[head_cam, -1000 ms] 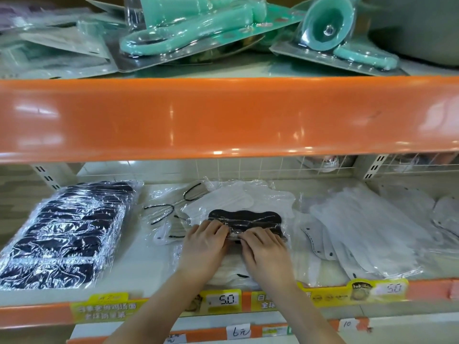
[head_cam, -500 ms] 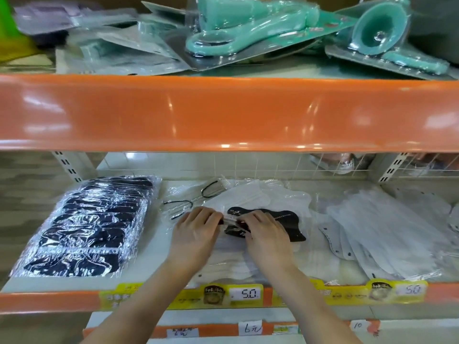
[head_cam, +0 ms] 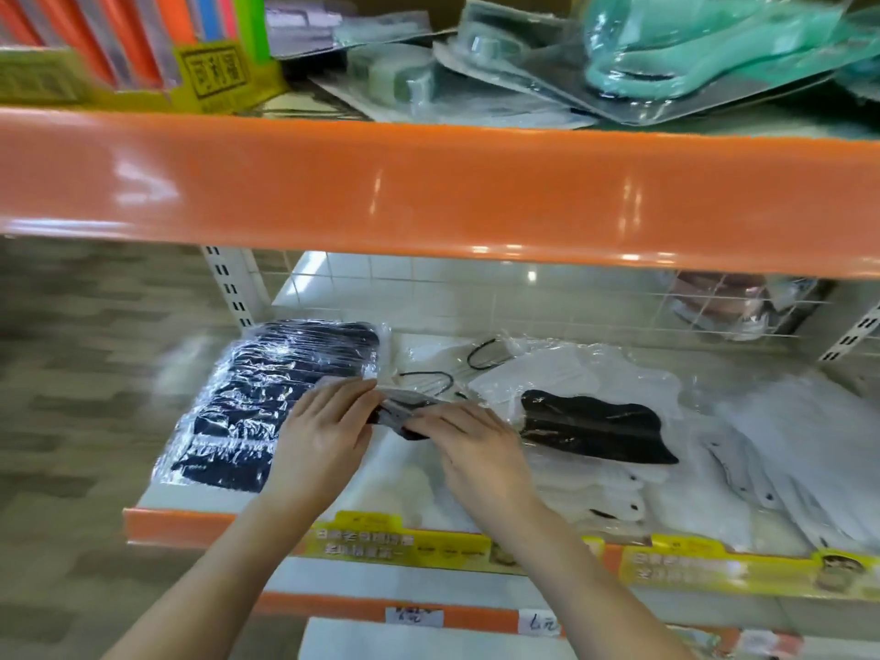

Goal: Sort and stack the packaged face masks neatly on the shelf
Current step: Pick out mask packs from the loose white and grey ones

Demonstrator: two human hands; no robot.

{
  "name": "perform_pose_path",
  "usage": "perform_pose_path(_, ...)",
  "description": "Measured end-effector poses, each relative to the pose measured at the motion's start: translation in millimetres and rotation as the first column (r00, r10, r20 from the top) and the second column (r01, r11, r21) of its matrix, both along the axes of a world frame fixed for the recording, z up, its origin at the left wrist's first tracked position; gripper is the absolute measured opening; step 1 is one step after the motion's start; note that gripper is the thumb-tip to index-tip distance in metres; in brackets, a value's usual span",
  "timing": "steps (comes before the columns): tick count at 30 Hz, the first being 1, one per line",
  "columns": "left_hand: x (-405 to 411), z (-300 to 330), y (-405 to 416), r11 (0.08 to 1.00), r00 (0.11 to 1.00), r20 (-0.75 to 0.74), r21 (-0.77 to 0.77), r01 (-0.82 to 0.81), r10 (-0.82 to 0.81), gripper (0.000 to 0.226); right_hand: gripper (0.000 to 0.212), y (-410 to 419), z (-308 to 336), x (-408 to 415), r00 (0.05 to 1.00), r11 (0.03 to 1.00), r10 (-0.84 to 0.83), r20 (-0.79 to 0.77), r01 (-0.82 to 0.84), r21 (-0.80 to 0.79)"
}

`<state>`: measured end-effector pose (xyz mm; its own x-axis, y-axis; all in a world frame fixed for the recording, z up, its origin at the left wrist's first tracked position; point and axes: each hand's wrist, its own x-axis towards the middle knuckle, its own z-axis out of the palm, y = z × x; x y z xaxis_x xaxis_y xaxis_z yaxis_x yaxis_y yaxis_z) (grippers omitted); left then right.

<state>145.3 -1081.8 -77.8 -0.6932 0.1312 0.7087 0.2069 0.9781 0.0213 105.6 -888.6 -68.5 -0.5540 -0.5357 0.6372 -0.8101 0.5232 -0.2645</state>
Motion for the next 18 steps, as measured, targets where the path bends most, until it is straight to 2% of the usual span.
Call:
perform_pose_path(8, 34.4, -3.4, -65.4, 0.982, 0.995, 0.087, -0.179, 0.057, -0.042, 0.032, 0.046, -53.5, -8.3, 12.1, 0.997, 0.984, 0.066, 0.035, -0.07, 0.161)
perform_pose_path(13, 54.2, -15.8, -107.5, 0.981, 0.994, 0.104, -0.184, 0.061, -0.042, 0.027, 0.048, -82.9, -13.4, 24.3, 0.993, 0.967, 0.108, 0.047, -0.116, 0.226)
perform_pose_path(18, 74.7, -16.8, -130.0, 0.984, 0.991, 0.131, -0.174, 0.048, -0.025, 0.037, 0.046, -110.9, -23.0, 33.5, 0.988, 0.963, 0.139, 0.065, -0.15, 0.226)
